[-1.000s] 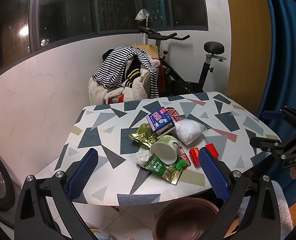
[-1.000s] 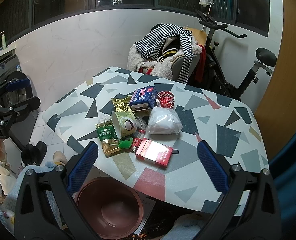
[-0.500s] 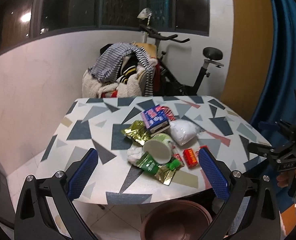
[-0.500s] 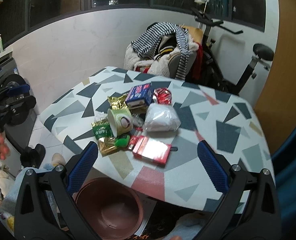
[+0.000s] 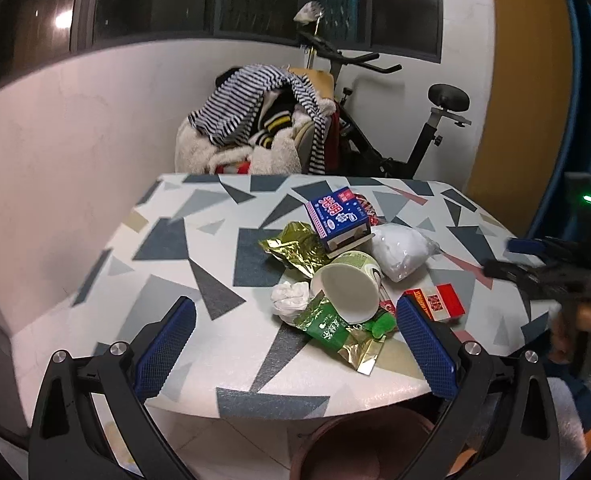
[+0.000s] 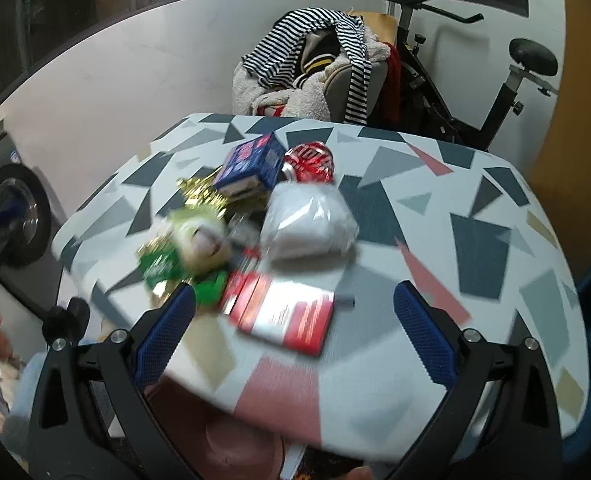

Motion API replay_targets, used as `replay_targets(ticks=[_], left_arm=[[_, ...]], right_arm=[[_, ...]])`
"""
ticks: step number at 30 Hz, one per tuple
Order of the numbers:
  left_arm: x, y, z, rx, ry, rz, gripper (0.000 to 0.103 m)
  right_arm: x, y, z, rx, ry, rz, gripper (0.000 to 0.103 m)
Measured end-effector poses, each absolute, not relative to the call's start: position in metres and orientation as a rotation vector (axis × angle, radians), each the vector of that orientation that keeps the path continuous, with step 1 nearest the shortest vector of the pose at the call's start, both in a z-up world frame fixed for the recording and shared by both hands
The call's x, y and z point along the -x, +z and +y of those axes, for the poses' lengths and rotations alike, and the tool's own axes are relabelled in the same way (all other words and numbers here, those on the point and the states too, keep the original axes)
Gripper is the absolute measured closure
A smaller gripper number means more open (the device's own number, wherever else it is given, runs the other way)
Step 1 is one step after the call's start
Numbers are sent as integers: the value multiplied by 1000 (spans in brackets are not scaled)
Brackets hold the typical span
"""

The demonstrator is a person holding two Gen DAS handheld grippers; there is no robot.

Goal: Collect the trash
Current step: 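Grasp the white plastic bag with the right gripper while the left gripper grasps the paper cup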

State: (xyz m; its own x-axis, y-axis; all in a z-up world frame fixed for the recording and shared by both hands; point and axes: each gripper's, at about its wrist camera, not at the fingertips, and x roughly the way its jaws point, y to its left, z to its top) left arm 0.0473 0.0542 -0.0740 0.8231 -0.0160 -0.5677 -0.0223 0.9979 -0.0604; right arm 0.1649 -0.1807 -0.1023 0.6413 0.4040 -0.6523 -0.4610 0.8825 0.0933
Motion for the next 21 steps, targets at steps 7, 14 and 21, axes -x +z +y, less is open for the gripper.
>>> replay_targets(ticks=[7,14,21], left_arm=[[-74,-90,77,144,49,630,5],[-92,-108,86,184,19,674,23],[-108,-120,86,252,-39,737,47]], right_arm=[[-272,-128,-138,89,473,798,6],[-336,-169,-124,18,454,977,6],[-322,-169,-137,-46,559,981,34]])
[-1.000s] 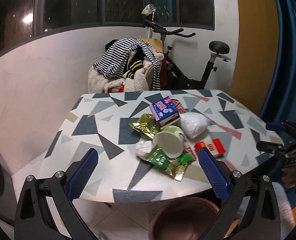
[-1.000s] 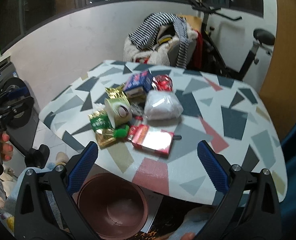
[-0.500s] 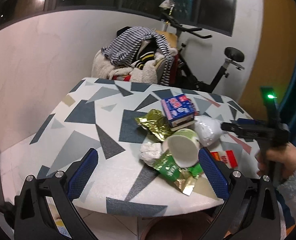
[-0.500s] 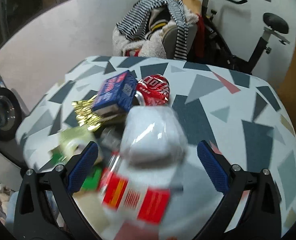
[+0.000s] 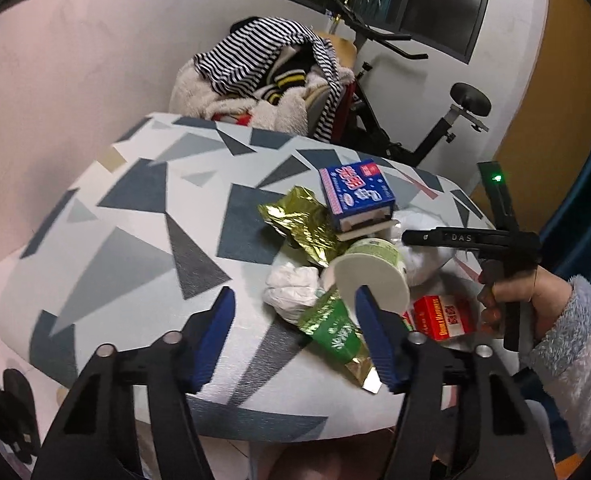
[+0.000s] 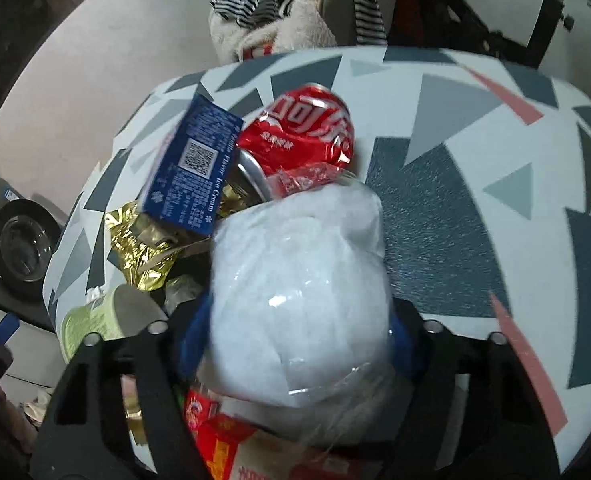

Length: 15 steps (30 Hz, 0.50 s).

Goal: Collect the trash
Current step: 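Grasp the white plastic bag with the right gripper while the left gripper grasps the paper cup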

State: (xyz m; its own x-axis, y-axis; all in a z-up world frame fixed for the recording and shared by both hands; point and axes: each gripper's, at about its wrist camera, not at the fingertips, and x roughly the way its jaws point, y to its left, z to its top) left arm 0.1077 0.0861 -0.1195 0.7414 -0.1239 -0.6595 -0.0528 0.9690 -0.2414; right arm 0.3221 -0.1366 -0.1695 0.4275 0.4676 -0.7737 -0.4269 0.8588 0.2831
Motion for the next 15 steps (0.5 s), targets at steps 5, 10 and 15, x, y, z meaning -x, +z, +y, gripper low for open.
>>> replay_targets(ticks=[5,10,15], left_arm=[[-122,-119,77,324,-115,764,55],[-151,-126,68,499,-209,818,55],[-190,-147,64,715,-234,884,55]], right_arm=[[-294,-140,-161,-2,447,821,35],[-263,-128,-195,-41,374,733,35],[-233,-130,-217,-57,351,712,35]])
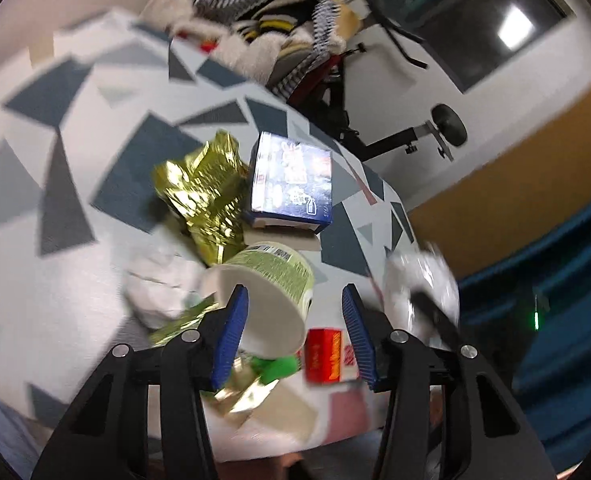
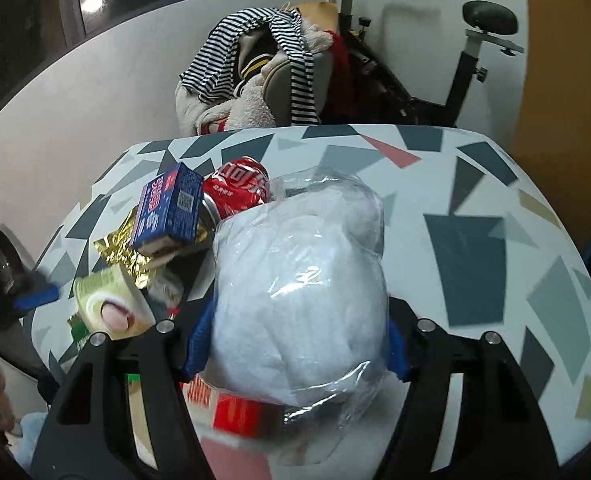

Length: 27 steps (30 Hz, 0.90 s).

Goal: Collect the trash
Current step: 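Grasp the white plastic bag with the right gripper while the left gripper grasps the paper cup, then lower the bag and cup into the brown bin and open both grippers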

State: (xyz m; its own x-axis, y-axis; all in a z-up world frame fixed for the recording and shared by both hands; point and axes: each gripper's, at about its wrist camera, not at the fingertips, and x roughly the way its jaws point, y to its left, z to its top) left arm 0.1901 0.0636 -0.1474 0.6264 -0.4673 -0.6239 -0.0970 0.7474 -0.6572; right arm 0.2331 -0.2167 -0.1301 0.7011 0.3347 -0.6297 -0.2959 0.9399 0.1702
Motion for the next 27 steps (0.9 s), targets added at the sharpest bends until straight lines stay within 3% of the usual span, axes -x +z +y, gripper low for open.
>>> replay_targets(ticks=[4,6,9,20,27], left_arm=[[-213,-171,61,827,-233,941,61],[-221,-182,58,865,-244,960,84],[-226,-176,52,838,-269,943,98],[-196,-88,21,532,-446,764,99],[-109,-91,15,394,-483,746,99]], right_arm=[[-216,-131,-231,-94,346,706,35],[-210,-133,-234,-96,342,708,35],[-202,-136,-241,-113,338,716,35],[-171,-122,-243,-119,362,686,35],[-131,-125,-229,-63,438,700,35]])
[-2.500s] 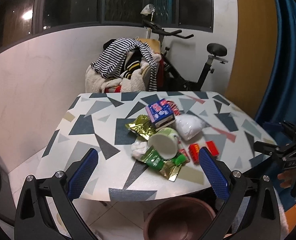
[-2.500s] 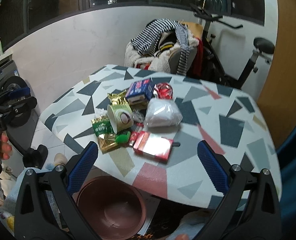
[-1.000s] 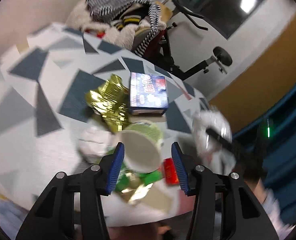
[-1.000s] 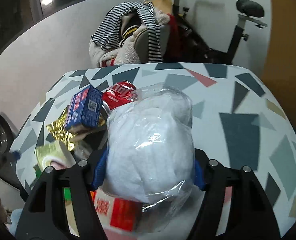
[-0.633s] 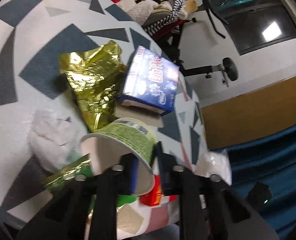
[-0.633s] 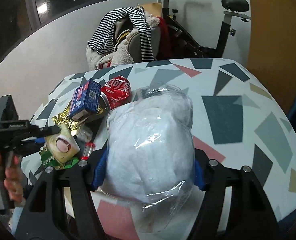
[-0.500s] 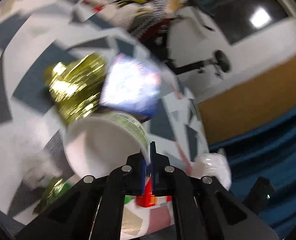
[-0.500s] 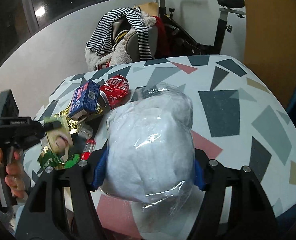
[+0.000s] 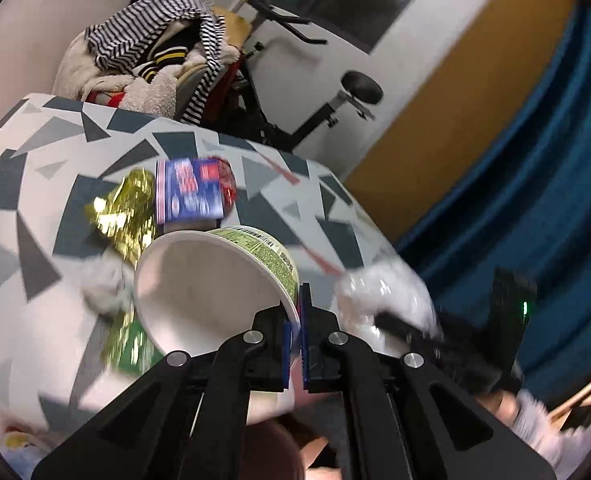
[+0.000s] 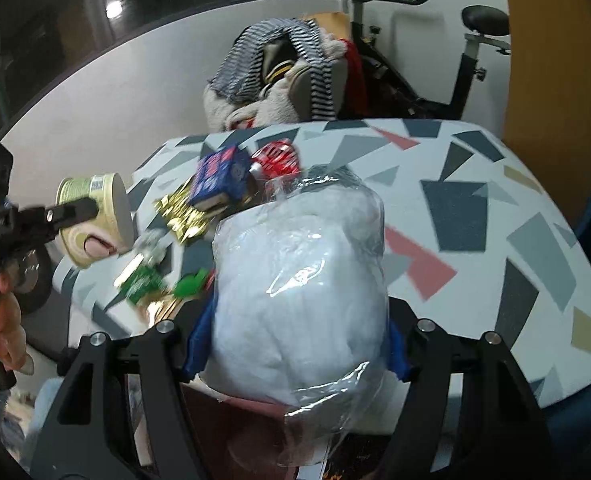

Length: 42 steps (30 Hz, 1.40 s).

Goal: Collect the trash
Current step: 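Lower the bag and cup into the brown bin and open both grippers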

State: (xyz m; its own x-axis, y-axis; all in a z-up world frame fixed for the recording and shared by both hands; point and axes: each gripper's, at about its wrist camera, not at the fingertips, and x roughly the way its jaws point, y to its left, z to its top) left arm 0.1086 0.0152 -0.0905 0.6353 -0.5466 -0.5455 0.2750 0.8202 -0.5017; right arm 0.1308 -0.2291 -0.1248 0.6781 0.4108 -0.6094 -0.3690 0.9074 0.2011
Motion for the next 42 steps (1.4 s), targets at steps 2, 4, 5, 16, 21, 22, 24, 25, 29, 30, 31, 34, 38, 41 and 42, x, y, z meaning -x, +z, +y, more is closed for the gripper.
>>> replay_targets(ticks=[2,4,5,16,21,22,24,25,29,30,31,34,38,41,42], left_arm=[[-80,-98,13,365,-497,748,99],[-60,-104,11,349,-509,748,99],[-49,-106,11,342,-515,746,99],[14,-154,20,381,-479,793,99],[23,-179,24,345,-421,812,99],[23,-184,23,338,-416,811,99],[25,-193,23,331,-412,806,99],[26,-198,22,326,-407,810,99],[30,-223,15,285,-383,845,99],[28,-227,14,287,-386,858,99],[27,-228,14,287,-389,858,99],[26,-229,14,281,-392,850,99],[24,-234,14,296,-394,867,99],[23,-237,15,312,-390,876,99],[22,-239,16,319,-387,882,99]], right_arm=[[-115,-129,-224,-45,473,700,35],[-97,-135,-216,-20,507,712,35],[-89,-140,-212,-9,526,724,35],[-31,-200,-158,45,747,881,35],[-33,-249,-131,101,772,986,35],[-39,-263,-126,94,770,1023,35],[-45,-282,-119,93,757,1058,35],[-48,-294,-114,97,747,1080,34],[-52,-329,-107,129,693,1132,32],[-54,-333,-107,133,670,1146,31],[-54,-335,-108,130,659,1149,28],[-55,-335,-107,121,635,1139,22],[-61,-328,-122,103,616,1124,16],[-60,-318,-131,76,615,1079,13],[-60,-316,-132,71,613,1073,13]])
